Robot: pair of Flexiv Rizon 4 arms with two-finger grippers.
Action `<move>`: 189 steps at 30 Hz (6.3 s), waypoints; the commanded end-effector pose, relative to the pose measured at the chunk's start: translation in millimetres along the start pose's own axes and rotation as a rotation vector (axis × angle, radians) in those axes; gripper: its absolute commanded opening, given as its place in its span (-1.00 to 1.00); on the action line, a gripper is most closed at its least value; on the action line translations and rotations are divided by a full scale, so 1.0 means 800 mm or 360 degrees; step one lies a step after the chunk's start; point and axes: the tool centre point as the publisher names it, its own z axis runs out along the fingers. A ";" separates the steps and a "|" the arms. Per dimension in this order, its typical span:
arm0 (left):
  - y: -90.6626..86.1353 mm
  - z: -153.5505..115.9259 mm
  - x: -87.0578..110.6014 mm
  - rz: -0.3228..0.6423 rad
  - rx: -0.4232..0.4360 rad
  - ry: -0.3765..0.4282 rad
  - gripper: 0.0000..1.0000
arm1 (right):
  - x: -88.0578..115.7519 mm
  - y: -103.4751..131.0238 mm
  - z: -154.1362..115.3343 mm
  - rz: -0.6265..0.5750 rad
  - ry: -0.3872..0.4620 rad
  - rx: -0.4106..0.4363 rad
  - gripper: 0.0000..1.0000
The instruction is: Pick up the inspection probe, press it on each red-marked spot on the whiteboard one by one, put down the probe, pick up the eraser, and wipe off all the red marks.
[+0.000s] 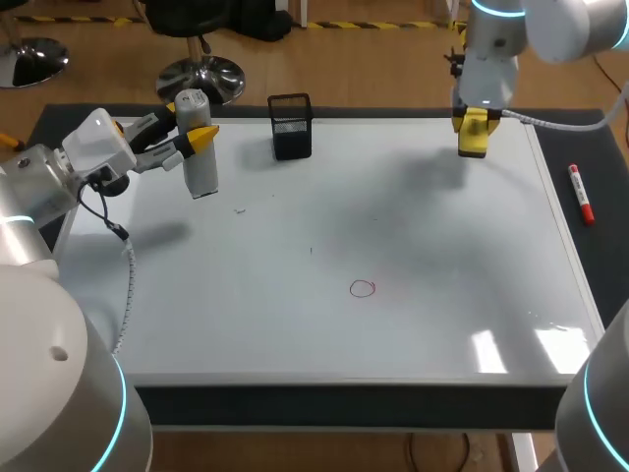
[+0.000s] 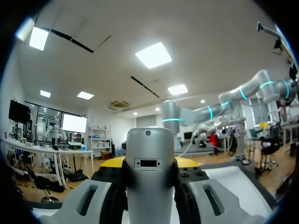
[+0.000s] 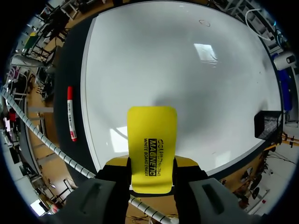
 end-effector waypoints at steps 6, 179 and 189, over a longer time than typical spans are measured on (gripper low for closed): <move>0.000 0.001 0.001 0.0003 0.0003 -0.0004 -1.00 | 0.001 0.000 -0.002 -0.0003 0.0004 0.0003 -1.00; 0.106 0.160 0.335 -0.0126 -0.0001 0.0844 -1.00 | 0.001 0.000 -0.002 -0.0003 0.0004 0.0003 -1.00; 0.076 0.157 0.277 -0.0055 0.0008 0.0702 -1.00 | 0.001 0.000 -0.002 -0.0003 0.0004 0.0003 -1.00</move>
